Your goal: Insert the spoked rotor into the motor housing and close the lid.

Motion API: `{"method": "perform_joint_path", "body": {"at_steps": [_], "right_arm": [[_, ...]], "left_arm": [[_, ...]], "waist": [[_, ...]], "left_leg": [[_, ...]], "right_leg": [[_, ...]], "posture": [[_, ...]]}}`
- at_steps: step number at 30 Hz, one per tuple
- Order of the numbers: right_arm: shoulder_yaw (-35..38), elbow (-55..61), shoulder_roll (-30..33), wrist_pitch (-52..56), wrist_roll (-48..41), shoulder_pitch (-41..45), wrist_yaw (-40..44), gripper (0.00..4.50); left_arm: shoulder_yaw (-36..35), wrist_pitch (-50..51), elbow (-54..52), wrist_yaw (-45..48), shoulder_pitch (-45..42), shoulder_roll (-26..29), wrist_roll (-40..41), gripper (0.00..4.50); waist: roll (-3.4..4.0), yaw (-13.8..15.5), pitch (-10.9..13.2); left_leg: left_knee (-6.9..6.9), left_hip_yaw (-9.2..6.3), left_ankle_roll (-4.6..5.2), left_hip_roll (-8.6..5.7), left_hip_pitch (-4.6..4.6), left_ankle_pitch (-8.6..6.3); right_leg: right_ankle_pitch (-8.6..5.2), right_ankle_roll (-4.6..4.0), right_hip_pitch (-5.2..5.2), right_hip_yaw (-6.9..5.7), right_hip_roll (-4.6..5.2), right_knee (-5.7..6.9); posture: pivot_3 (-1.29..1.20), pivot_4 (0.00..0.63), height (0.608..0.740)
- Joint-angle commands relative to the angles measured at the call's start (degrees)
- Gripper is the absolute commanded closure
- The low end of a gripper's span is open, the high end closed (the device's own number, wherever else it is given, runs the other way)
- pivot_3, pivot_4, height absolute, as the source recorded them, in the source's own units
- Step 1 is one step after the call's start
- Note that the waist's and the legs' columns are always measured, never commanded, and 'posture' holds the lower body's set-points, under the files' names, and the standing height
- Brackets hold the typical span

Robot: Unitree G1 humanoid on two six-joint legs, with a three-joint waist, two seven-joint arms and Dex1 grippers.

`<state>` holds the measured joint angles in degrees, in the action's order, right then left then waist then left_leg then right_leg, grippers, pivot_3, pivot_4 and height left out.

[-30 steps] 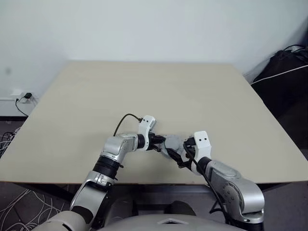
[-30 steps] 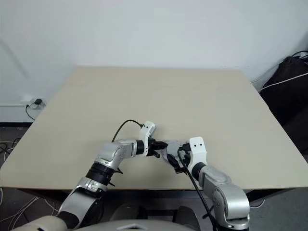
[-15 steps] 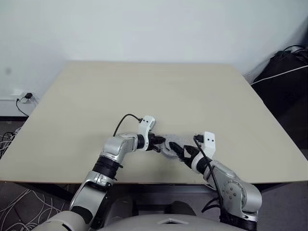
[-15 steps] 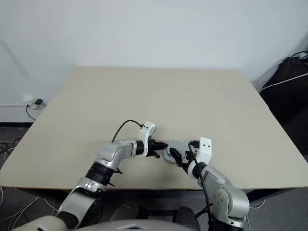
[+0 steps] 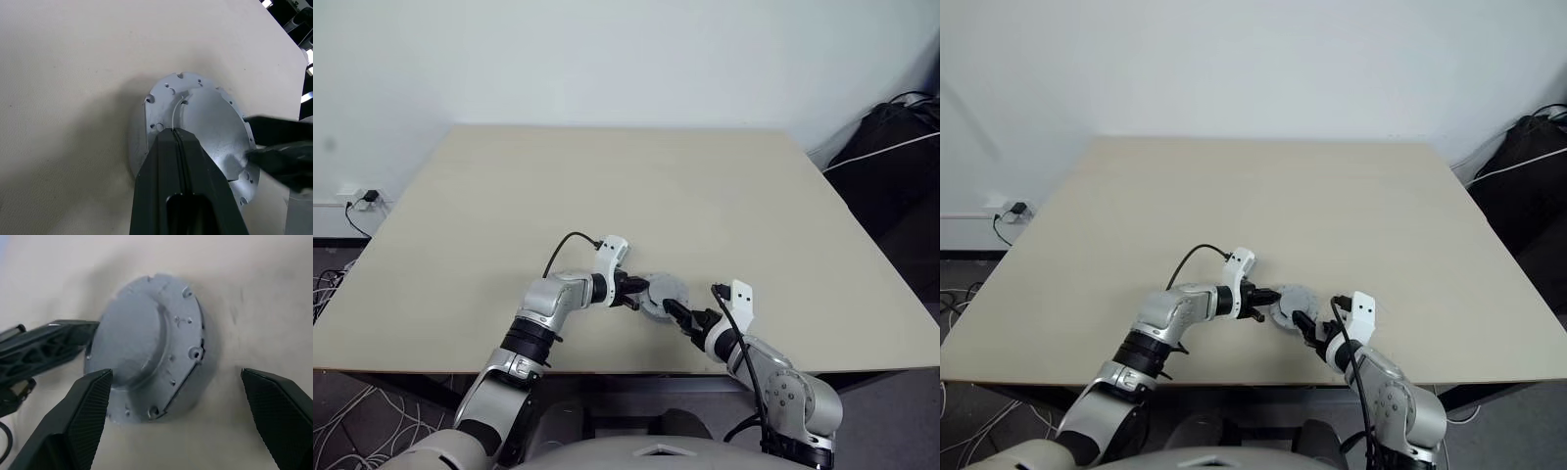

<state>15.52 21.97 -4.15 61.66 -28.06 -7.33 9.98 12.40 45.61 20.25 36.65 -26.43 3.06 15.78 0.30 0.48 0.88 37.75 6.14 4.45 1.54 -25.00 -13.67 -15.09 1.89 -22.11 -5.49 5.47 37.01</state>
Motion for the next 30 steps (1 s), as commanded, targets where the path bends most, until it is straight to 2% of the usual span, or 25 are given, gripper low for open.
{"method": "perform_joint_path", "body": {"at_steps": [1, 12, 19, 30], "right_arm": [[1.0, -1.4, -1.9, -0.8, -2.7, 1.8, -0.8, 0.03], [8.7, -9.9, -6.1, 4.5, -23.3, 6.1, -1.4, 0.03], [8.2, -17.4, -6.2, 2.4, -26.9, 7.9, -2.6, 0.03], [4.4, -16.4, -3.6, 7.7, -31.9, 6.9, 1.3, 0.03]], "left_arm": [[0.4, -0.1, -1.9, 0.3, -0.1, 0.1, 0.0, 4.50], [0.5, -0.1, -2.2, 0.2, 0.2, 0.1, 0.0, 4.50], [0.4, 0.0, -2.2, 0.2, 0.2, 0.3, 0.0, 4.50], [0.3, 0.0, -2.1, 0.1, 0.3, 0.5, -0.2, 4.50]], "waist": [[0.00, -0.1, 0.0], [0.04, -0.8, 0.0], [0.07, -1.7, 0.0], [0.14, -1.8, 0.0]], "left_leg": [[0.01, 0.00, 0.00, 0.00, 0.02, 0.00], [0.01, 0.00, 0.02, 0.01, 0.12, -0.01], [0.02, 0.01, 0.02, 0.02, 0.31, -0.01], [-0.01, 0.01, 0.01, 0.04, 0.25, 0.00]], "right_leg": [[0.00, 0.00, 0.02, 0.00, 0.00, 0.00], [0.02, -0.02, 0.12, 0.02, 0.02, 0.03], [0.11, -0.08, 0.22, 0.12, -0.02, 0.07], [0.21, -0.11, 0.09, 0.22, -0.07, 0.06]], "posture": [[0.00, 0.000, 0.740], [0.00, 0.000, 0.740], [0.00, 0.000, 0.740], [0.00, 0.000, 0.740]]}}
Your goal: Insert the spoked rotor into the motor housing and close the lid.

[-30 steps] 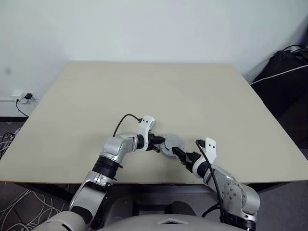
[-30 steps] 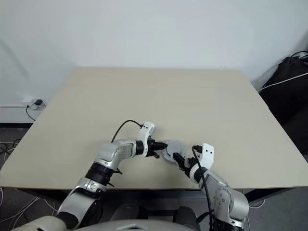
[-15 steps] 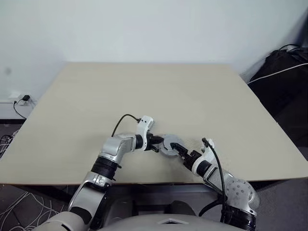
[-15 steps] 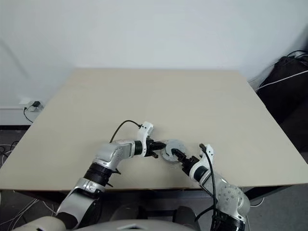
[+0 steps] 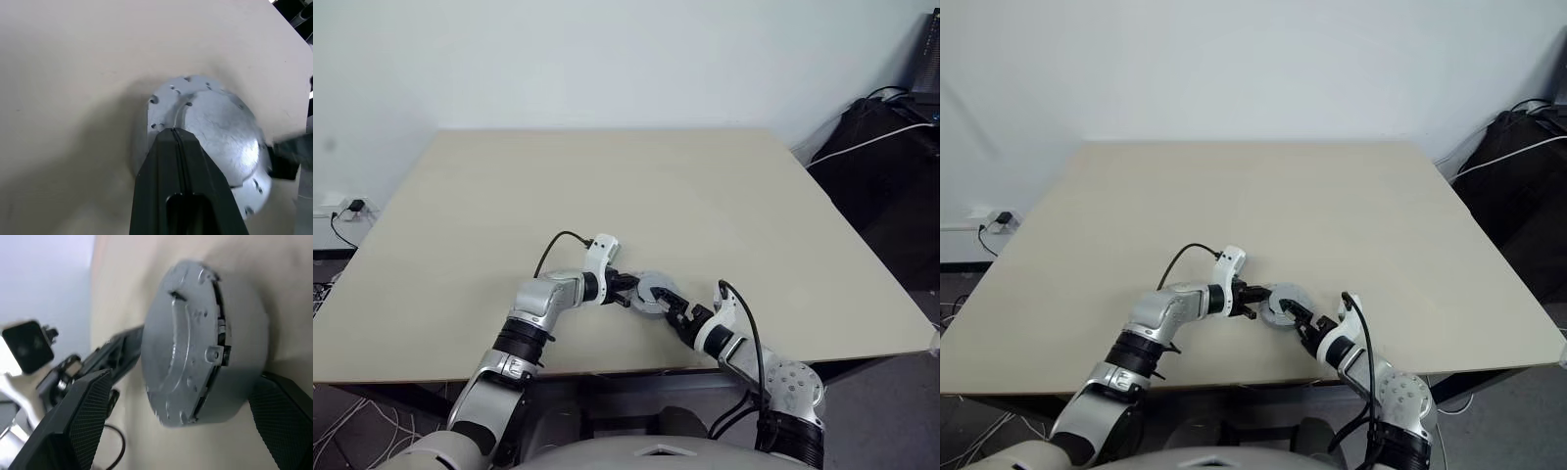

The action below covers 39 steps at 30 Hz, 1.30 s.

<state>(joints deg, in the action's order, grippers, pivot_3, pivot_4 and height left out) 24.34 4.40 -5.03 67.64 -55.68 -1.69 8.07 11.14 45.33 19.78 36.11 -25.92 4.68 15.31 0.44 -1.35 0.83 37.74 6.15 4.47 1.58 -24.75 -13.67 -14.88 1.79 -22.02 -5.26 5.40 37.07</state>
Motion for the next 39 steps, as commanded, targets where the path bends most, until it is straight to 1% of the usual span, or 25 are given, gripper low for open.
{"method": "perform_joint_path", "body": {"at_steps": [1, 6, 10, 13, 20, 21, 22, 39], "right_arm": [[-4.5, 1.2, -2.8, 1.8, -4.3, 1.3, 3.1, 0.03], [-2.6, 1.2, -3.9, -1.9, -3.1, 1.6, 1.0, 0.03], [-1.9, 2.4, -4.4, -2.6, -4.7, 1.3, 0.4, 0.03], [-2.3, 4.4, -4.0, -1.6, -6.8, 0.2, -0.1, 0.60], [-3.0, 6.5, -2.8, -0.7, -10.4, -1.3, -1.9, 2.81], [-3.1, 6.4, -2.6, -0.8, -10.6, -1.4, -2.0, 3.06], [-3.1, 6.3, -2.5, -0.9, -10.6, -1.5, -2.1, 3.19], [-3.8, 6.0, -3.1, -4.4, -11.9, -2.4, -4.8, 3.20]], "left_arm": [[1.5, 0.3, -1.6, 0.7, -0.2, -1.2, 0.2, 4.50], [1.4, 0.3, -1.8, 0.7, 0.0, -1.3, 0.0, 4.50], [1.4, 0.3, -1.9, 0.7, 0.2, -1.3, -0.1, 4.50], [1.4, 0.3, -2.0, 0.7, 0.3, -1.2, -0.2, 4.50], [1.3, 0.3, -2.1, 0.6, 0.4, -1.2, -0.4, 4.50], [1.2, 0.3, -2.1, 0.6, 0.5, -1.2, -0.4, 4.50], [1.1, 0.3, -2.1, 0.5, 0.5, -1.2, -0.5, 4.50], [0.9, 0.4, -3.2, 0.2, 1.4, -1.4, -0.1, 4.50]], "waist": [[0.00, 0.0, 0.0], [0.01, 0.1, 0.0], [0.04, 0.2, 0.0], [0.06, 0.2, 0.0], [0.12, 0.8, 0.0], [0.13, 0.8, 0.0], [0.13, 0.8, 0.0], [0.15, 0.7, 0.0]], "left_leg": [[0.00, 0.01, 0.00, 0.00, -0.01, 0.00], [-0.01, 0.01, 0.00, 0.00, -0.02, 0.00], [0.00, 0.01, 0.00, -0.01, -0.02, 0.00], [0.00, 0.02, 0.00, -0.02, -0.04, 0.00], [0.02, 0.05, 0.01, -0.02, -0.41, 0.02], [0.03, 0.05, 0.01, -0.02, -0.43, 0.02], [0.06, 0.05, 0.03, -0.03, -0.44, 0.02], [0.19, 0.15, 0.17, -0.04, -0.44, 0.04]], "right_leg": [[-0.01, 0.00, -0.01, 0.01, 0.00, -0.01], [-0.01, -0.01, -0.03, 0.02, 0.00, -0.01], [0.00, 0.00, -0.03, 0.02, 0.03, -0.01], [0.00, 0.00, -0.05, 0.03, 0.05, -0.01], [0.04, 0.07, -0.42, 0.05, 0.02, 0.00], [0.09, 0.16, -0.42, 0.04, 0.02, 0.00], [0.11, 0.19, -0.42, 0.04, 0.02, 0.00], [0.14, 0.21, -0.42, 0.12, -0.01, 0.02]], "posture": [[0.00, 0.000, 0.740], [0.00, 0.000, 0.740], [0.00, 0.000, 0.740], [0.00, 0.000, 0.740], [0.00, 0.000, 0.740], [0.00, 0.000, 0.740], [0.00, 0.000, 0.740], [0.00, 0.000, 0.740]]}}
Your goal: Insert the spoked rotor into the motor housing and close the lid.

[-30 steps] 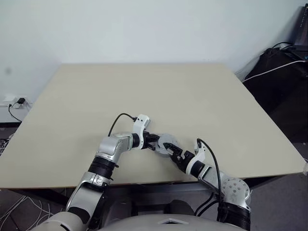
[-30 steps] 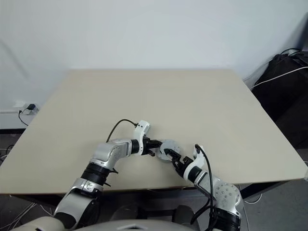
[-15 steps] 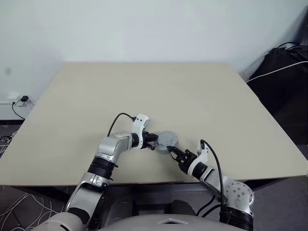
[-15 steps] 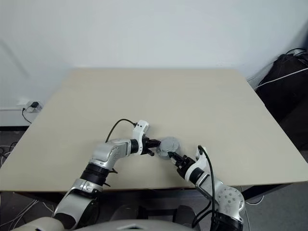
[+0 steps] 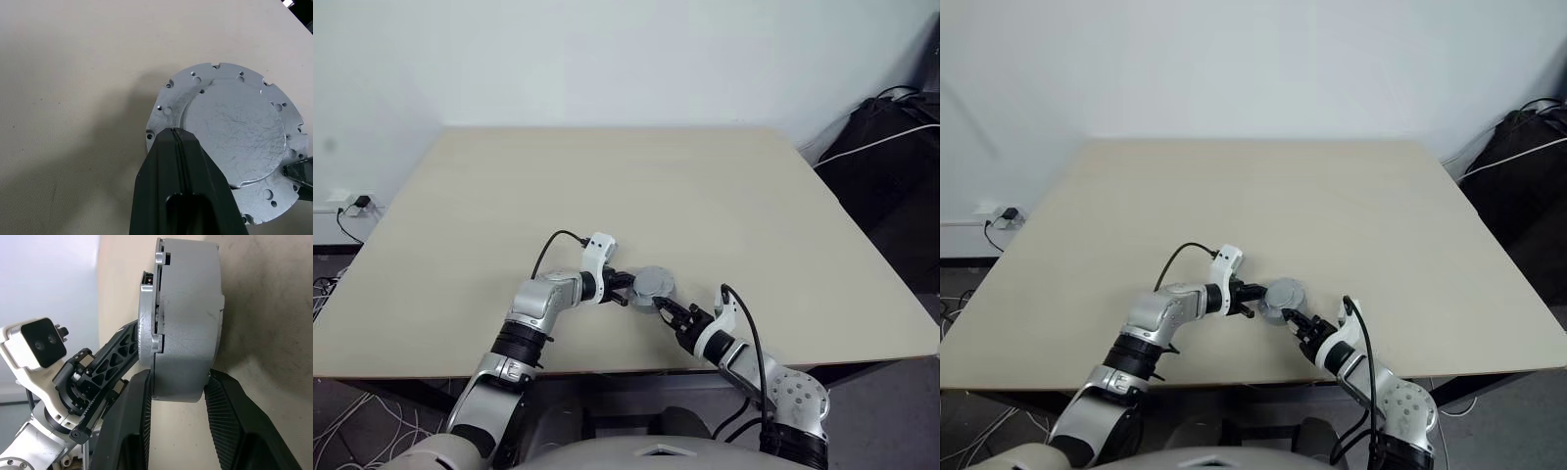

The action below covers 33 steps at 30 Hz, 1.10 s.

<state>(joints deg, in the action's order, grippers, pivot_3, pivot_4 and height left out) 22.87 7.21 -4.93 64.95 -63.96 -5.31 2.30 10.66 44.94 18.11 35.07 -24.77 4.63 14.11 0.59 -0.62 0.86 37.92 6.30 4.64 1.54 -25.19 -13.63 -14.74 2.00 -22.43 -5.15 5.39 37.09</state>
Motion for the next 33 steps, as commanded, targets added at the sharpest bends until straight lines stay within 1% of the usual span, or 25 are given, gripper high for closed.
{"method": "perform_joint_path", "body": {"at_steps": [1, 3, 9, 12, 15, 18, 20, 22, 25, 28, 31, 33], "right_arm": [[-2.4, 3.2, -3.2, -1.8, -3.8, 1.1, 0.9, 3.20], [-2.6, 3.2, -3.1, -2.0, -4.0, 1.0, 0.8, 3.20], [-3.0, 3.0, -2.8, -2.8, -4.5, 0.4, 0.7, 3.20], [-3.3, 2.9, -2.7, -3.8, -5.0, 0.1, 0.6, 3.20], [-3.7, 2.9, -2.5, -4.7, -5.6, -0.1, 0.8, 3.21], [-4.0, 3.2, -2.3, -5.5, -6.5, 0.0, 0.6, 3.21], [-4.3, 3.5, -2.1, -5.9, -7.1, 0.1, 0.4, 3.21], [-4.2, 4.0, -2.0, -6.6, -8.3, 0.6, -0.1, 3.21], [-4.7, 4.9, -1.9, -6.9, -10.4, 1.5, -0.8, 3.21], [-6.1, 5.9, -1.9, -7.1, -12.8, 2.8, -1.5, 3.21], [-7.7, 6.5, -1.6, -7.1, -14.9, 3.6, -2.3, 3.21], [-8.9, 6.8, -1.2, -6.8, -16.1, 4.1, -2.7, 3.21]], "left_arm": [[1.2, 0.3, -1.8, 1.3, 0.4, -1.5, 1.2, 4.50], [0.4, -0.5, -2.5, 1.1, 0.8, -1.9, 1.7, 4.50], [-5.6, -4.2, -8.2, -3.2, 3.3, -4.9, 4.2, 4.50], [-14.1, -10.4, -10.9, -13.1, 4.0, -9.4, 5.6, 4.50], [-20.3, -16.7, -15.1, -19.1, 6.5, -12.3, 7.5, 4.50], [-23.9, -16.8, -21.2, -18.8, 13.0, -14.2, 14.2, 4.50], [-25.4, -14.0, -25.0, -17.4, 18.1, -15.1, 20.7, 4.50], [-26.1, -9.1, -28.4, -15.3, 24.6, -14.6, 29.2, 4.50], [-25.2, -4.2, -30.8, -14.6, 31.9, -13.3, 36.7, 4.50], [-24.1, -0.4, -30.7, -14.0, 37.0, -13.3, 42.9, 4.50], [-23.0, 1.3, -30.8, -13.0, 39.4, -13.9, 48.9, 3.91], [-22.3, 1.4, -30.7, -12.3, 40.1, -14.5, 52.5, 3.27]], "waist": [[0.00, 0.0, 0.0], [0.00, 0.0, 0.0], [0.00, 0.0, 0.0], [-0.01, 0.1, 0.0], [0.03, -0.1, 0.0], [0.08, -0.3, 0.0], [0.13, -0.2, -0.1], [0.25, -0.2, -0.2], [0.17, 0.3, -0.1], [0.29, -0.1, 0.0], [0.37, -0.4, 0.1], [0.39, -0.6, 0.1]], "left_leg": [[0.01, 0.01, 0.01, 0.00, 0.00, 0.00], [0.01, 0.01, 0.02, -0.01, 0.00, 0.01], [0.02, 0.05, 0.05, 0.00, -0.02, 0.00], [0.04, 0.05, 0.07, 0.00, -0.04, 0.00], [0.05, 0.06, 0.11, 0.00, -0.06, 0.00], [0.02, 0.13, 0.16, 0.04, -0.03, 0.03], [0.00, 0.12, 0.37, 0.04, -0.03, 0.15], [0.01, 0.15, 0.42, 0.02, -0.03, 0.12], [0.16, 0.18, 0.38, 0.00, -0.13, -0.02], [0.28, 0.23, 0.35, -0.01, -0.14, -0.05], [0.26, 0.28, 0.35, -0.02, -0.11, -0.05], [0.23, 0.29, 0.35, -0.01, -0.09, -0.05]], "right_leg": [[0.01, 0.01, 0.00, 0.00, 0.00, 0.00], [0.01, 0.02, 0.00, 0.00, 0.00, 0.00], [0.02, 0.03, -0.03, 0.06, 0.01, 0.00], [0.02, 0.03, -0.03, 0.07, 0.04, 0.00], [0.05, 0.04, -0.06, 0.13, 0.05, 0.00], [0.06, 0.04, -0.09, 0.20, -0.06, 0.07], [0.07, 0.06, -0.12, 0.17, -0.08, 0.08], [0.06, 0.06, -0.10, 0.17, -0.06, 0.05], [0.05, 0.05, -0.09, 0.12, 0.00, -0.04], [0.22, 0.20, -0.06, 0.14, 0.05, -0.12], [0.39, 0.49, -0.07, 0.22, 0.10, -0.24], [0.48, 0.48, -0.11, 0.21, 0.14, -0.25]], "posture": [[0.00, 0.000, 0.740], [0.00, 0.000, 0.740], [0.00, 0.000, 0.740], [0.00, 0.000, 0.740], [0.00, 0.000, 0.740], [0.00, 0.000, 0.740], [0.00, 0.000, 0.740], [0.00, 0.000, 0.740], [0.00, 0.000, 0.740], [0.00, 0.000, 0.740], [0.00, 0.000, 0.740], [0.00, 0.000, 0.740]]}}
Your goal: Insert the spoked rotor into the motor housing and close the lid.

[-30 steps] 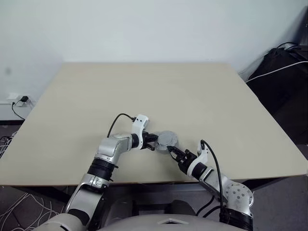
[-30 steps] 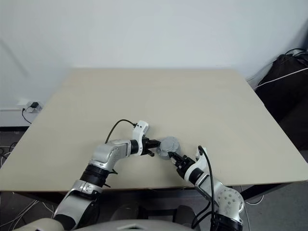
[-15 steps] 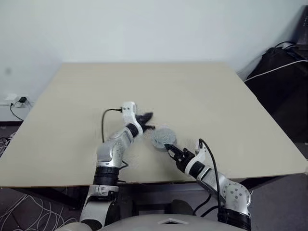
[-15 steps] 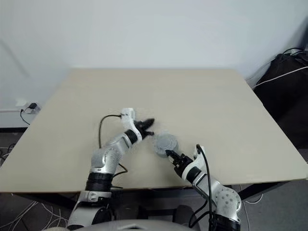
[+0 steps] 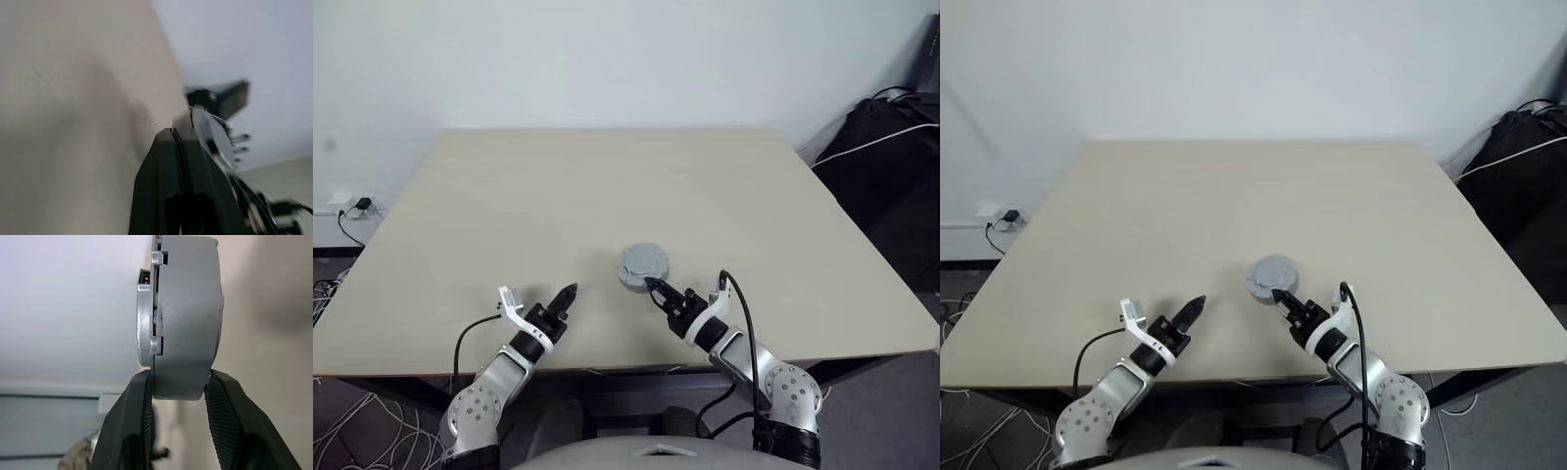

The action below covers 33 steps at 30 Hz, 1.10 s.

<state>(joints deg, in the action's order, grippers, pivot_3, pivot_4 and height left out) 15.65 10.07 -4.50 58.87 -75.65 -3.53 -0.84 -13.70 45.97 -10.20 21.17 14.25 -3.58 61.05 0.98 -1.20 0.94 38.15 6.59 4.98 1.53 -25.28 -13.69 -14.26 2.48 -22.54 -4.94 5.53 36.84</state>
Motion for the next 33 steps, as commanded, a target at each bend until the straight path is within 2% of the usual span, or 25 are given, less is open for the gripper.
{"method": "perform_joint_path", "body": {"at_steps": [1, 10, 23, 33], "right_arm": [[-2.2, 3.9, -1.2, -0.6, -4.7, 2.4, 0.4, 3.21], [-4.4, 3.6, 0.6, -0.9, -6.1, 2.7, -0.8, 3.21], [-7.9, 4.6, 3.4, 1.2, -10.3, 2.1, -1.5, 3.21], [-10.7, 4.8, 6.6, 1.5, -13.7, 1.5, -2.7, 3.21]], "left_arm": [[2.5, 0.1, -2.3, 1.7, 1.2, -6.5, 7.2, 2.93], [6.2, -3.3, -1.5, 1.0, 1.5, -5.6, 13.0, 0.01], [9.7, -6.1, -1.1, -2.4, 2.4, -5.0, 16.9, 0.00], [11.0, -8.6, -0.6, -1.3, 1.4, -5.4, 17.3, 0.00]], "waist": [[0.01, -0.1, 0.0], [0.03, 0.0, 0.0], [0.02, 0.1, 0.0], [0.00, 0.2, 0.0]], "left_leg": [[-0.05, 0.00, 0.00, 0.00, 0.03, 0.00], [-0.21, 0.04, -0.09, 0.01, -0.01, 0.07], [-0.17, 0.10, -0.03, 0.01, -0.02, 0.05], [-0.17, 0.11, -0.03, 0.00, -0.03, 0.05]], "right_leg": [[0.01, -0.01, -0.01, 0.00, 0.01, 0.00], [0.05, -0.50, -0.16, 0.05, -0.14, -0.02], [0.01, -0.44, -0.18, 0.10, -0.15, -0.02], [0.00, -0.44, -0.18, 0.09, -0.15, -0.06]], "posture": [[0.00, 0.000, 0.740], [0.00, 0.000, 0.740], [0.00, 0.000, 0.740], [0.00, 0.000, 0.740]]}}
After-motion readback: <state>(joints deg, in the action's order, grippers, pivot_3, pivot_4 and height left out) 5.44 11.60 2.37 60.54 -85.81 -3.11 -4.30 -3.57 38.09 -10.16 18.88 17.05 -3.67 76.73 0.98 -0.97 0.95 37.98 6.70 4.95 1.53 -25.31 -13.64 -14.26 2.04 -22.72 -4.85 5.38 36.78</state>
